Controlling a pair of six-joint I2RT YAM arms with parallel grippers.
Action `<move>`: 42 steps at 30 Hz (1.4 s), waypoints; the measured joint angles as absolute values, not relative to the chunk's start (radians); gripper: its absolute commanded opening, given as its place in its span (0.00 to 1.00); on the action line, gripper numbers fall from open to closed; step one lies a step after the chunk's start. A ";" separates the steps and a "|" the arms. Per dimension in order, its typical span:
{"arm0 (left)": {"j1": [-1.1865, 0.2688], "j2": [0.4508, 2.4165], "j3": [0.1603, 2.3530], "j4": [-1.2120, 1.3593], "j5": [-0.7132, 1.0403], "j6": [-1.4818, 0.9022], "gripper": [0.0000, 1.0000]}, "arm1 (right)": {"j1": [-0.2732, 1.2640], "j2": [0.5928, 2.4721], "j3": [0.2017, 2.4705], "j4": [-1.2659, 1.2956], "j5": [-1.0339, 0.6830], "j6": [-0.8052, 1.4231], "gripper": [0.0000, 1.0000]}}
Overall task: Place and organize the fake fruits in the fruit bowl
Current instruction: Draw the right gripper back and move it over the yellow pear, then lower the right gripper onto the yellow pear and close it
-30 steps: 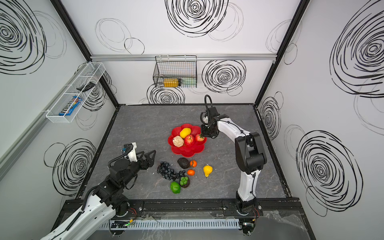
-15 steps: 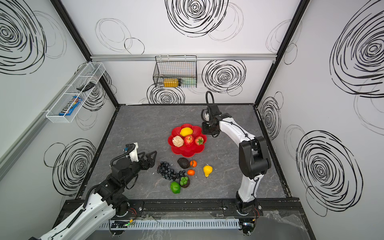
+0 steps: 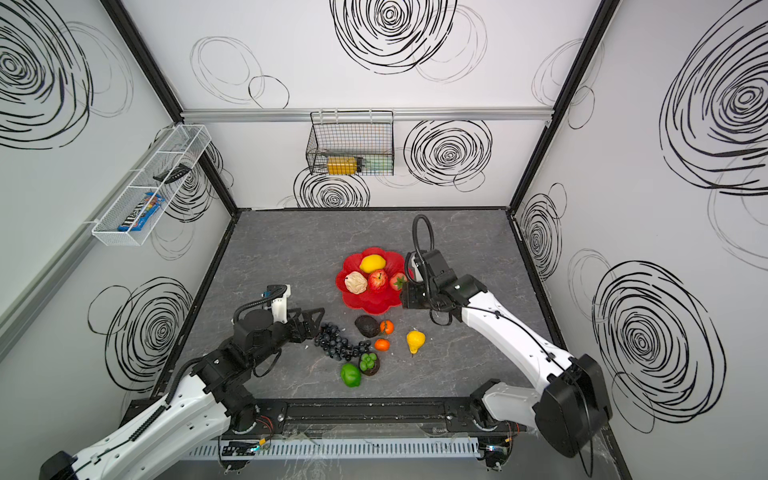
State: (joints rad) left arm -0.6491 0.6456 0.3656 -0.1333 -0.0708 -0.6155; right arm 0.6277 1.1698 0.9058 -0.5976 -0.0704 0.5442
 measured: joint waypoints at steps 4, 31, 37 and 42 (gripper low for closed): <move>-0.798 0.717 0.424 -0.184 -0.121 -0.625 0.93 | 0.721 1.056 0.790 -0.575 -0.044 0.614 0.65; -0.984 0.786 0.466 -0.188 -0.359 -0.678 0.95 | 0.885 0.925 0.446 -0.431 0.174 0.894 0.93; -0.984 0.772 0.466 -0.161 -0.364 -0.685 0.96 | 0.860 1.020 0.445 -0.345 0.170 0.884 0.89; -0.984 0.768 0.466 -0.158 -0.368 -0.690 0.96 | 0.824 1.075 0.446 -0.314 0.171 0.866 0.82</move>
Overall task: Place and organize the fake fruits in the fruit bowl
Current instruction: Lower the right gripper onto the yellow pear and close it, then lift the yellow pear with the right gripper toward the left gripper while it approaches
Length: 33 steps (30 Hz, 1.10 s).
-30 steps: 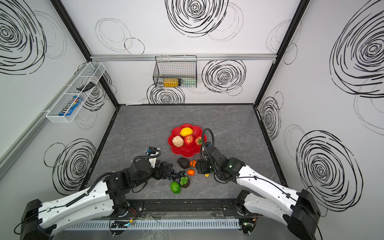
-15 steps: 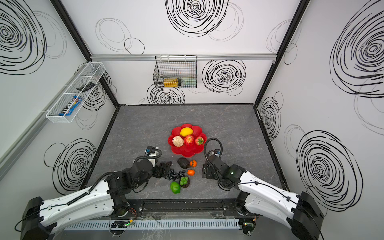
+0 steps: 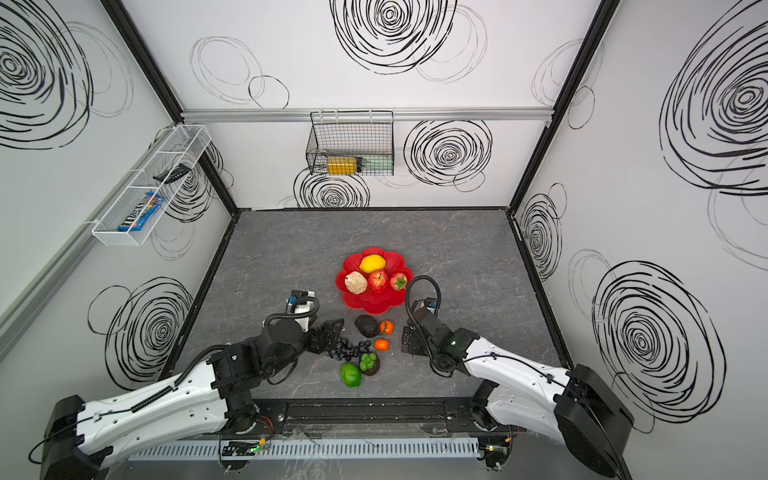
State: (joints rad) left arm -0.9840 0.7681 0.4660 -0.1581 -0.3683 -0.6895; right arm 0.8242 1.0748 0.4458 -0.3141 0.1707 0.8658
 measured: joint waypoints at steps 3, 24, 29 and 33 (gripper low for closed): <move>-0.984 0.768 0.466 -0.158 -0.368 -0.692 0.96 | 0.810 1.102 0.446 -0.305 0.162 0.855 0.80; -0.904 0.834 0.468 -0.113 -0.212 -0.690 0.97 | 0.853 1.085 0.496 -0.326 0.144 0.774 0.56; -0.842 0.839 0.526 -0.133 -0.087 -0.668 0.97 | 0.885 0.974 0.532 -0.309 0.130 0.649 0.55; -0.838 0.858 0.599 -0.141 0.003 -0.642 0.97 | 0.935 0.945 0.566 -0.289 0.118 0.558 0.54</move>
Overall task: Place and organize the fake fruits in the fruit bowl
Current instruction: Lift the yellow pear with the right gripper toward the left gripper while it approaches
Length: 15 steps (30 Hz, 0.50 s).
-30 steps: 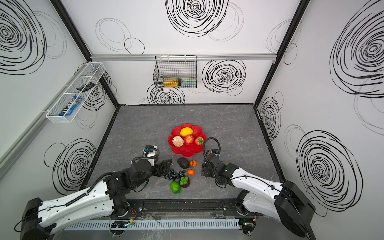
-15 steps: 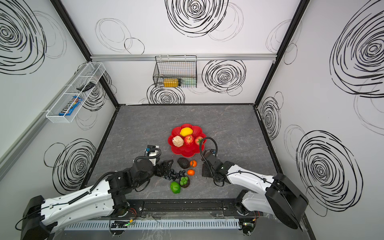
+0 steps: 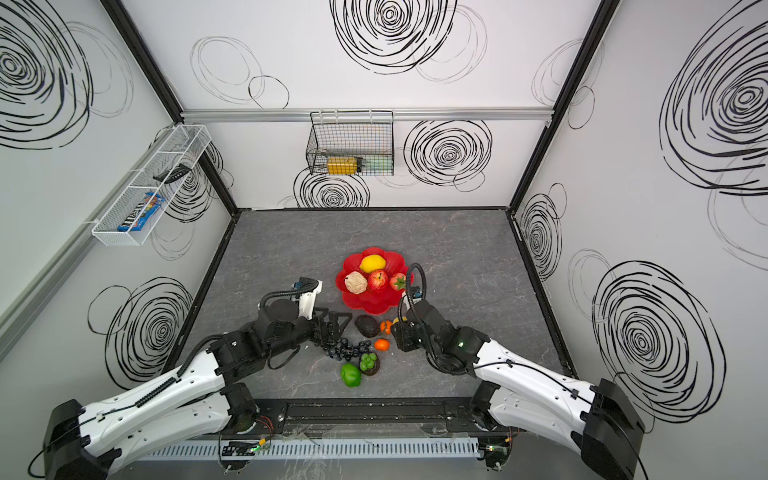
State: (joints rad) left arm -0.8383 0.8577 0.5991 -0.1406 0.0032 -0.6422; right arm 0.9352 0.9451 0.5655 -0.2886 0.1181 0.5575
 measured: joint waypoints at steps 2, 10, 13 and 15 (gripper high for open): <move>-0.838 0.873 0.629 -0.142 0.053 -0.630 0.97 | 0.989 0.952 0.587 -0.272 0.123 0.510 0.54; -0.839 0.931 0.667 -0.179 0.188 -0.589 0.97 | 1.198 1.021 0.633 -0.191 0.191 0.359 0.54; -0.839 0.949 0.667 -0.189 0.222 -0.576 0.96 | 1.222 1.030 0.633 -0.164 0.202 0.325 0.54; -0.839 0.957 0.667 -0.194 0.245 -0.570 0.94 | 1.229 1.029 0.633 -0.138 0.209 0.303 0.55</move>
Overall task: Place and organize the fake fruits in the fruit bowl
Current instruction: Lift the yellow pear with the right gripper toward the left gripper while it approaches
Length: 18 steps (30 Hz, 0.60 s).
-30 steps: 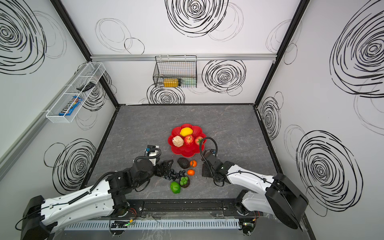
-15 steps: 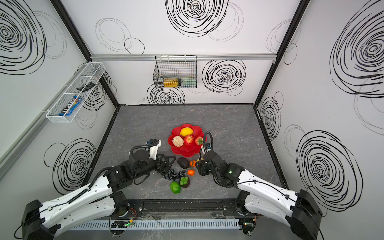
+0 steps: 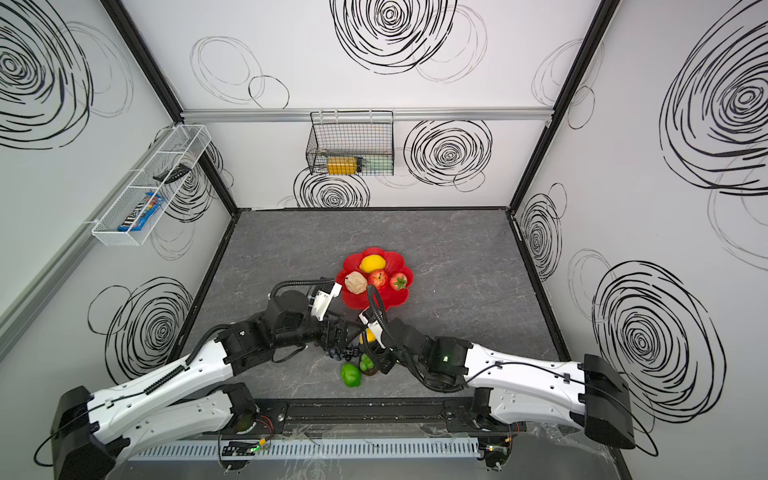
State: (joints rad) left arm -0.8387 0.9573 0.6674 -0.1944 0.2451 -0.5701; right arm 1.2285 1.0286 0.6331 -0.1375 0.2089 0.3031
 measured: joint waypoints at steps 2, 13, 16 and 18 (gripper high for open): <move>-0.840 0.965 0.667 -0.199 0.271 -0.564 0.92 | 1.231 1.024 0.630 -0.104 0.212 0.278 0.55; -0.846 0.983 0.668 -0.198 0.369 -0.556 0.82 | 1.238 1.005 0.593 -0.018 0.208 0.205 0.55; -0.846 0.997 0.668 -0.193 0.389 -0.554 0.78 | 1.241 1.005 0.583 -0.010 0.206 0.195 0.55; -0.846 1.008 0.668 -0.189 0.406 -0.553 0.75 | 1.243 1.005 0.579 -0.007 0.204 0.186 0.55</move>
State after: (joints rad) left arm -0.8459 1.0080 0.6678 -0.1886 0.4061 -0.5526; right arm 1.2430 1.0054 0.5785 -0.0067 0.2039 0.1864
